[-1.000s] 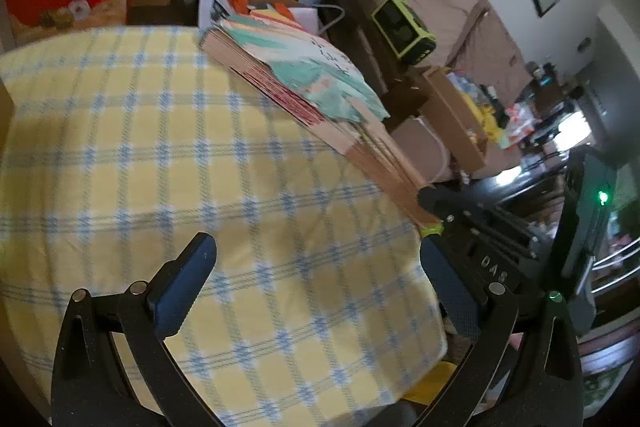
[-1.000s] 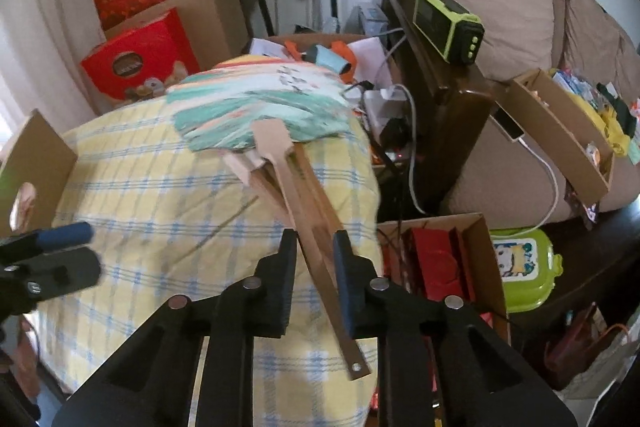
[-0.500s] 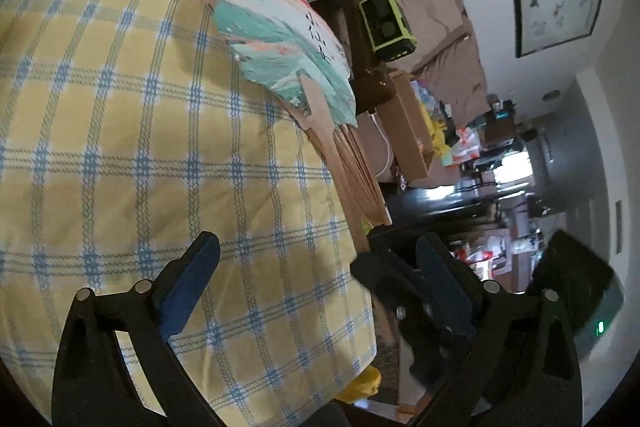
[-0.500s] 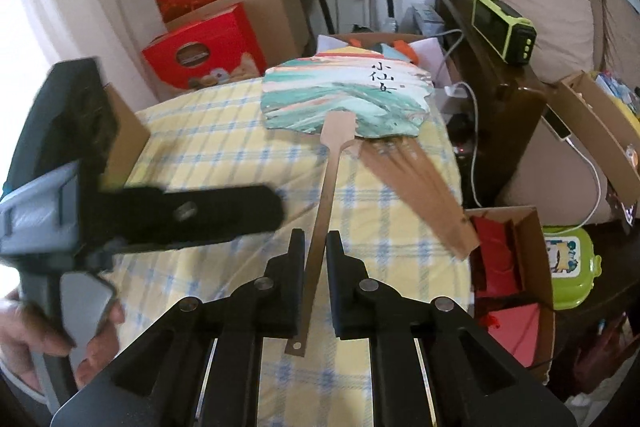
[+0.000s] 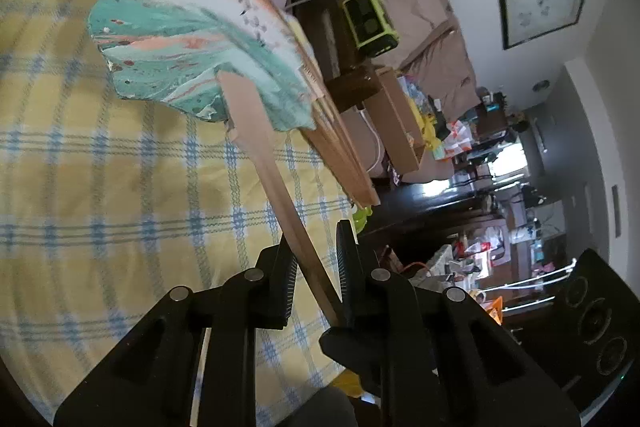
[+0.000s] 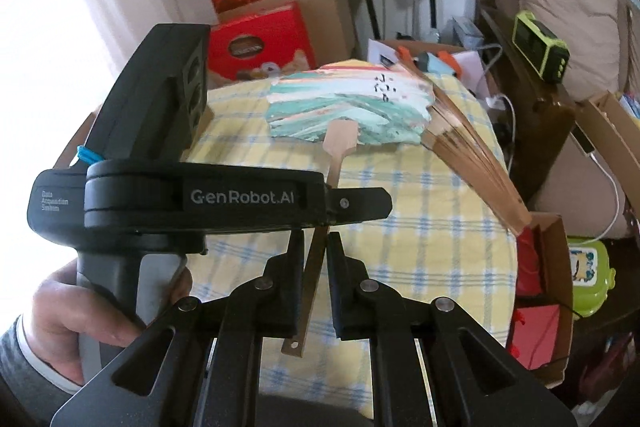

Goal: Organize objects
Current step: 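Lift the teal fan with the right tool while the left tool grips its handle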

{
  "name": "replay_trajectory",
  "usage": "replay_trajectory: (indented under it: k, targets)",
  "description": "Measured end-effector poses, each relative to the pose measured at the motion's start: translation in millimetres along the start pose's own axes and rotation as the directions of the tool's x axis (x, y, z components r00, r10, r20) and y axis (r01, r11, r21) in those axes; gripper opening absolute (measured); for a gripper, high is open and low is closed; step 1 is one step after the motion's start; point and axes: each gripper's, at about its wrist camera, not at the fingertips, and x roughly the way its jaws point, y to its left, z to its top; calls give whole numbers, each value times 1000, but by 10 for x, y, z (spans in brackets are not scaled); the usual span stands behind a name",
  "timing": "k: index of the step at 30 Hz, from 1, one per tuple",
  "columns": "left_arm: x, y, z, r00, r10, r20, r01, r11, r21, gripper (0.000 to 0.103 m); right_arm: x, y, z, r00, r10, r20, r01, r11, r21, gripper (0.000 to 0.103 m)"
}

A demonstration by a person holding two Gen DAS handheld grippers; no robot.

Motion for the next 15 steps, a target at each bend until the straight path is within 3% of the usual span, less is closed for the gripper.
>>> replay_trajectory:
  k: [6,9,15]
  targets:
    - [-417,-78,-24,998,-21,67,20,1000,20,17,-233,267,102,998,38,54,-36,998,-49,11]
    - [-652,-172,-39,994,-2,107,-4,998,56,17,-336,419,159,996,52,73,-46,995,-84,11]
    - [-1164,-236,-78,979,-22,204,8,998,69,16,-548,739,298,988,101,114,-84,986,-146,11]
